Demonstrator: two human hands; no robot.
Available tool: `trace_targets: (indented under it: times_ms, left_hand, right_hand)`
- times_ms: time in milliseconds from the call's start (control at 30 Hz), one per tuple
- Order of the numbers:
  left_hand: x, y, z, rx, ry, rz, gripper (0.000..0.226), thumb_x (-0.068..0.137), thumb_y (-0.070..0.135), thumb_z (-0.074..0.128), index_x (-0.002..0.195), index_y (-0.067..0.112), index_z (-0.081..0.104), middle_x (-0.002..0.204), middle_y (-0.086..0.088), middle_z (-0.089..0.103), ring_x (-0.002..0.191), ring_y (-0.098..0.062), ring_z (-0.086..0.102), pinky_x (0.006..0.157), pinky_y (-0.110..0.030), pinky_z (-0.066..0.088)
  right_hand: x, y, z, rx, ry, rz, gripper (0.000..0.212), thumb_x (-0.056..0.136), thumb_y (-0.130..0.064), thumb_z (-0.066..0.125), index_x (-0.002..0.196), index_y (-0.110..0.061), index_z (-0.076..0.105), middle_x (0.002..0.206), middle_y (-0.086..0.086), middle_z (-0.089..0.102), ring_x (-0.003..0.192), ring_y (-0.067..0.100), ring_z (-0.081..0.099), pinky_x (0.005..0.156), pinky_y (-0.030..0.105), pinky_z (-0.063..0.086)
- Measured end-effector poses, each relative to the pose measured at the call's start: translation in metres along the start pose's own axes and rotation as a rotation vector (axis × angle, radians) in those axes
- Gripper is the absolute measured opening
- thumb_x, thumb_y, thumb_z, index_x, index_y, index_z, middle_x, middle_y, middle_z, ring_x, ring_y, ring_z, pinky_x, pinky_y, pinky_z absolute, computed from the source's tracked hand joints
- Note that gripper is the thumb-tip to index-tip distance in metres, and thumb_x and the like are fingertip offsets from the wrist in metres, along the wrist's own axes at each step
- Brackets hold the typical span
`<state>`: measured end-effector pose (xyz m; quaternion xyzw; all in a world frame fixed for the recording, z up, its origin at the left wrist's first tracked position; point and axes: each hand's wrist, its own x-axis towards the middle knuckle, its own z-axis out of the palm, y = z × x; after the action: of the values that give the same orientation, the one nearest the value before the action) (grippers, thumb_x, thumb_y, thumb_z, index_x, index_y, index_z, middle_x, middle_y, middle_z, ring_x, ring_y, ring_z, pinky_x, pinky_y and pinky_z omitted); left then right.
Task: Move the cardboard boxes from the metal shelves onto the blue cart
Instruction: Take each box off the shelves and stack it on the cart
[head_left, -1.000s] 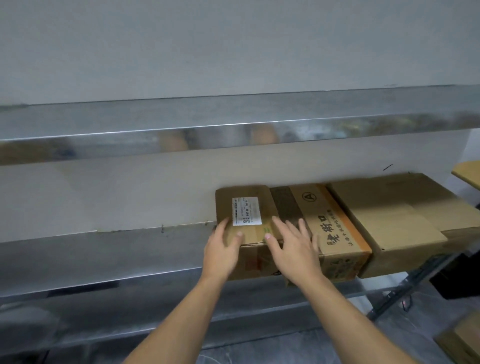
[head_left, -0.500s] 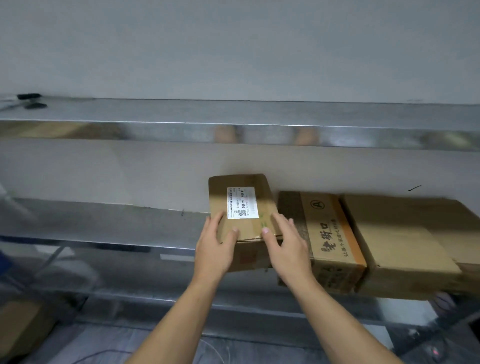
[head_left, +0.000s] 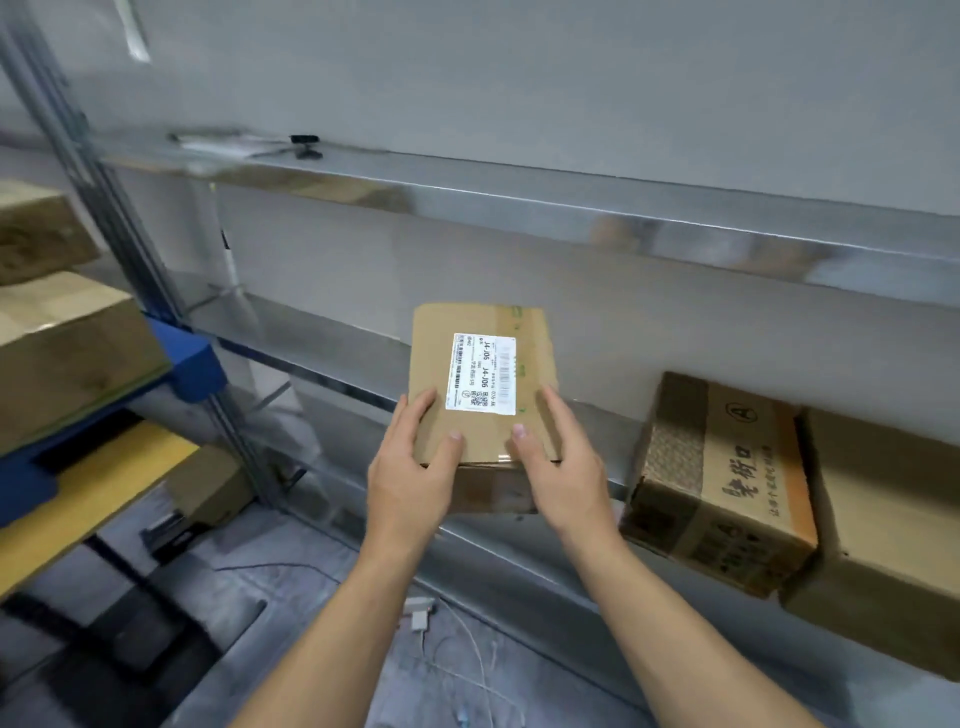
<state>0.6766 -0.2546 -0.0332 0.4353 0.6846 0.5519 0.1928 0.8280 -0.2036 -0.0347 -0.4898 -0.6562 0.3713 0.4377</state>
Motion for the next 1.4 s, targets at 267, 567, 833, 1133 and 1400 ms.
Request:
trace_targets:
  times_ms: [267,567,833,1133,1400]
  left_hand:
    - [-0.010,-0.026,-0.105,0.012,0.282,-0.059,0.048,0.092,0.027,0.065,0.137,0.038,0.051,0.139,0.015,0.054,0.124,-0.005,0.050,0.107,-0.034,0.043]
    - [-0.009,-0.063,-0.273,0.050,0.557,-0.085,0.048,0.087,0.041,0.062,0.130,0.056,0.046,0.145,0.010,0.051,0.136,-0.013,0.045,0.109,-0.046,0.042]
    - [-0.012,-0.098,-0.416,0.140,0.747,-0.121,0.051,0.086,0.044,0.060,0.135,0.048,0.047,0.144,0.013,0.051,0.139,-0.011,0.042,0.111,-0.047,0.040]
    - [-0.019,-0.128,-0.529,0.218,0.890,-0.162,0.049,0.090,0.039,0.062,0.136,0.047,0.047,0.143,0.013,0.053,0.139,-0.013,0.042,0.110,-0.046,0.041]
    - [0.004,-0.147,-0.584,0.230,0.981,-0.207,0.046,0.090,0.041,0.062,0.133,0.049,0.048,0.139,0.015,0.054,0.127,-0.009,0.051,0.105,-0.038,0.046]
  right_hand:
    - [-0.012,-0.055,0.100,0.051,-0.229,-0.105,0.065,0.083,-0.053,0.057,0.145,-0.038,0.046,0.149,-0.011,0.049,0.139,0.010,0.043,0.113,0.039,0.037]
    - [-0.047,-0.142,0.255,0.192,-0.510,-0.239,0.055,0.092,-0.040,0.064,0.145,-0.038,0.046,0.145,-0.018,0.051,0.131,0.002,0.048,0.112,0.031,0.038]
    - [-0.095,-0.216,0.386,0.320,-0.692,-0.292,0.056,0.092,-0.044,0.062,0.145,-0.043,0.042,0.145,-0.018,0.050,0.133,0.003,0.046,0.112,0.041,0.041]
    - [-0.141,-0.275,0.493,0.365,-0.835,-0.341,0.053,0.096,-0.035,0.061,0.146,-0.039,0.043,0.146,-0.020,0.047,0.133,-0.002,0.042,0.114,0.033,0.037]
    - [-0.137,-0.307,0.565,0.389,-0.919,-0.352,0.050,0.096,-0.035,0.061,0.142,-0.041,0.046,0.137,-0.025,0.053,0.126,-0.003,0.047,0.109,0.030,0.041]
